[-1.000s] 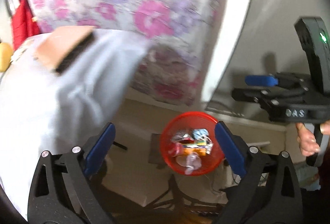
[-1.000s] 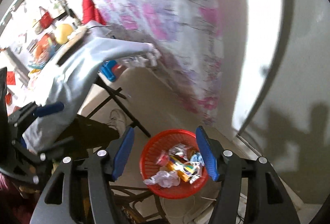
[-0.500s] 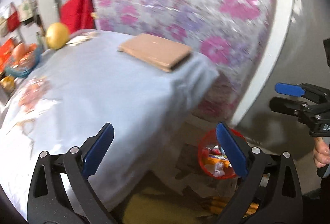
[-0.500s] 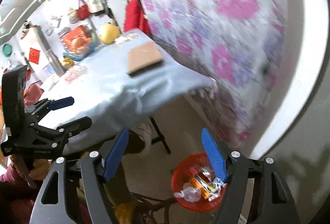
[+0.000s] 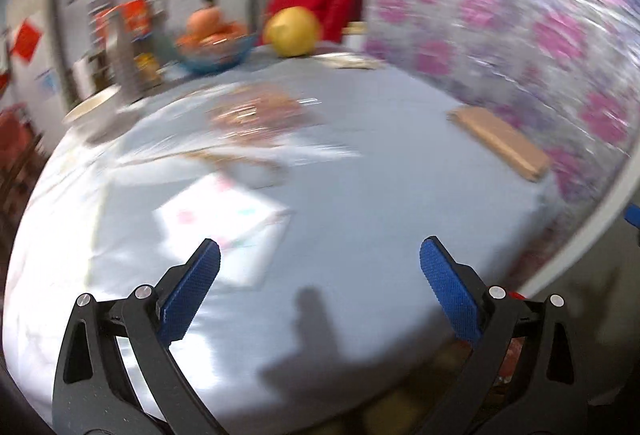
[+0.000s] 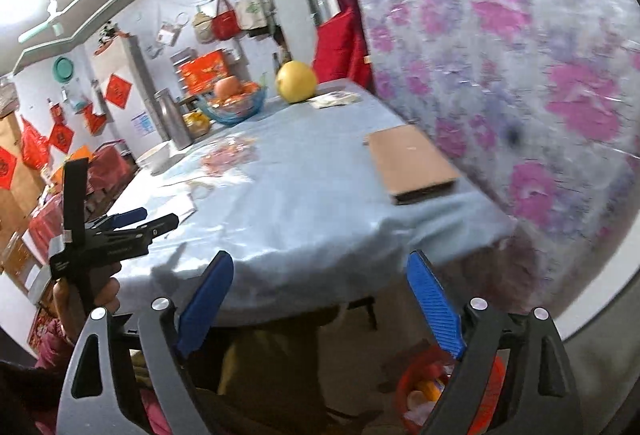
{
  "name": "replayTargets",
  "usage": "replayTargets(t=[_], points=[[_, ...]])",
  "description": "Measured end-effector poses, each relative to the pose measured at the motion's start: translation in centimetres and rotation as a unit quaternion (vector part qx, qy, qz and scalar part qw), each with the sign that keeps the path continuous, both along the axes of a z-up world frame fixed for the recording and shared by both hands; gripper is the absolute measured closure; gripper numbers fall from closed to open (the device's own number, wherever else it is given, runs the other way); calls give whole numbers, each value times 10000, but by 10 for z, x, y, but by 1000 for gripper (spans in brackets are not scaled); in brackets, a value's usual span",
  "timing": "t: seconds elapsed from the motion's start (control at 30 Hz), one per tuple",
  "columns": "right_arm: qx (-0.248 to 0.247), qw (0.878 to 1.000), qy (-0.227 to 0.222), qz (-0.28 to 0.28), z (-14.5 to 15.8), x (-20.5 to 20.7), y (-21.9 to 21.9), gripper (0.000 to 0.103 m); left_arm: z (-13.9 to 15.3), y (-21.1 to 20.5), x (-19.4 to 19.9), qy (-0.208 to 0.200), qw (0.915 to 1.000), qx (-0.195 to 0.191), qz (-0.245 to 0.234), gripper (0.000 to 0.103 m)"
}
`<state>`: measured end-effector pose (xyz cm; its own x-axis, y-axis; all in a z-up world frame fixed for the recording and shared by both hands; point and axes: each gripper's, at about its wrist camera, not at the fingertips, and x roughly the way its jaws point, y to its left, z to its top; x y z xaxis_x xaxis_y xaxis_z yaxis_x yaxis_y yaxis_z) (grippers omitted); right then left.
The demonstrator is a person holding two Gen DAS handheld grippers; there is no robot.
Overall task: Collect trash
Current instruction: 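Return both tools to the table toward the tissue and candy wrapper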
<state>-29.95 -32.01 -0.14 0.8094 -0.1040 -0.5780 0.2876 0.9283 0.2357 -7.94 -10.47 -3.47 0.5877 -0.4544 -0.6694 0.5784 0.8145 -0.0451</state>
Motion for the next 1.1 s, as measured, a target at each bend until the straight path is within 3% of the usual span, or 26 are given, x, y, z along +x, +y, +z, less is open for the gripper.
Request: replayTargets(t=[0.1, 0.23, 0.47, 0.87, 0.97, 1.1], points=[[137, 9996, 74, 232, -4, 29, 14, 16, -8, 33, 28, 123, 9990, 20, 439, 7], [236, 9986, 54, 478, -9, 65, 29, 16, -11, 59, 53, 229, 9974, 68, 675, 7], [231, 9959, 226, 841, -17, 125, 54, 16, -15, 39, 78, 466, 9981, 337, 214, 7], [156, 9949, 464, 881, -24, 190, 53, 16, -37, 1, 104, 584, 9915, 1103, -368, 7], [67, 9950, 503, 863, -22, 210, 50, 16, -40, 3, 113, 841, 9905, 969, -495, 7], [66, 9940, 595, 910, -23, 254, 44, 15, -39, 5, 120, 839, 9904, 908, -619, 7]])
